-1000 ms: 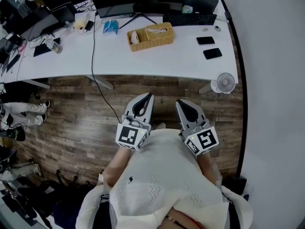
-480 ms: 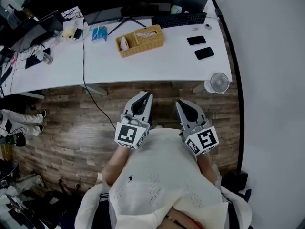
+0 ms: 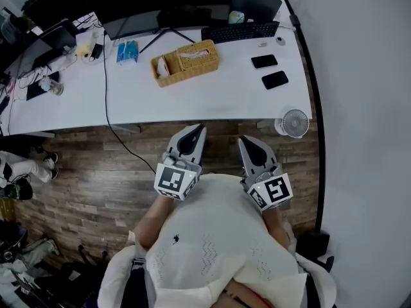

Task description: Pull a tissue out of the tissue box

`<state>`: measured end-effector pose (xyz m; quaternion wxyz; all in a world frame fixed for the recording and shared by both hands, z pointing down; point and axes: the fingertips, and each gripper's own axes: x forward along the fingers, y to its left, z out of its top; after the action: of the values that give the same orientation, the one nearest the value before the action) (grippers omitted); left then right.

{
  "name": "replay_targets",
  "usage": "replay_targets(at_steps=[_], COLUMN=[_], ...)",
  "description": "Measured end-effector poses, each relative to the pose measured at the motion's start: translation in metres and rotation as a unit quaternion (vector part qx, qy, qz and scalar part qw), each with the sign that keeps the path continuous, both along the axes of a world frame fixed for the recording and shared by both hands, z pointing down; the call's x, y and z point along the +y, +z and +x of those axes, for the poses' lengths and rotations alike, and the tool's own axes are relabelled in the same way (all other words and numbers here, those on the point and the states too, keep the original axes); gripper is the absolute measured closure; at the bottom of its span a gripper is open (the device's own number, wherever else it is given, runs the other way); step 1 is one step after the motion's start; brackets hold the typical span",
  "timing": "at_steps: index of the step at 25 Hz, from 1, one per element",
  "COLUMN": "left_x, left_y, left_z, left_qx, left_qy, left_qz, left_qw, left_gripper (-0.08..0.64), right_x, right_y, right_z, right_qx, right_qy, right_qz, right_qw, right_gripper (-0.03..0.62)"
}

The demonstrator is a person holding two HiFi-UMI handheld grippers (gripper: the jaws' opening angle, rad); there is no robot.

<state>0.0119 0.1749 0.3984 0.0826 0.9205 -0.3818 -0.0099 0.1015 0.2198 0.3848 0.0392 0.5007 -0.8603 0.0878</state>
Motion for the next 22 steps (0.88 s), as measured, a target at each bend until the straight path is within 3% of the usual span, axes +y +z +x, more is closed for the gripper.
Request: replay_targets(at_steps=[22], left_x=[-0.153], left_y=[0.005], left_z=[-0.023], left_qx=[-0.001], left_qy=[0.03], left_qz=[-0.019], left_qw=[0.9994], left_gripper=[0.546], right_x=[-0.136], right_y=[0.001], right_z=[-0.031], right_qx=[0.057], right_qy=[0.017], right_qz=[-0.023], right_qw=[0.998], right_gripper=[0.592])
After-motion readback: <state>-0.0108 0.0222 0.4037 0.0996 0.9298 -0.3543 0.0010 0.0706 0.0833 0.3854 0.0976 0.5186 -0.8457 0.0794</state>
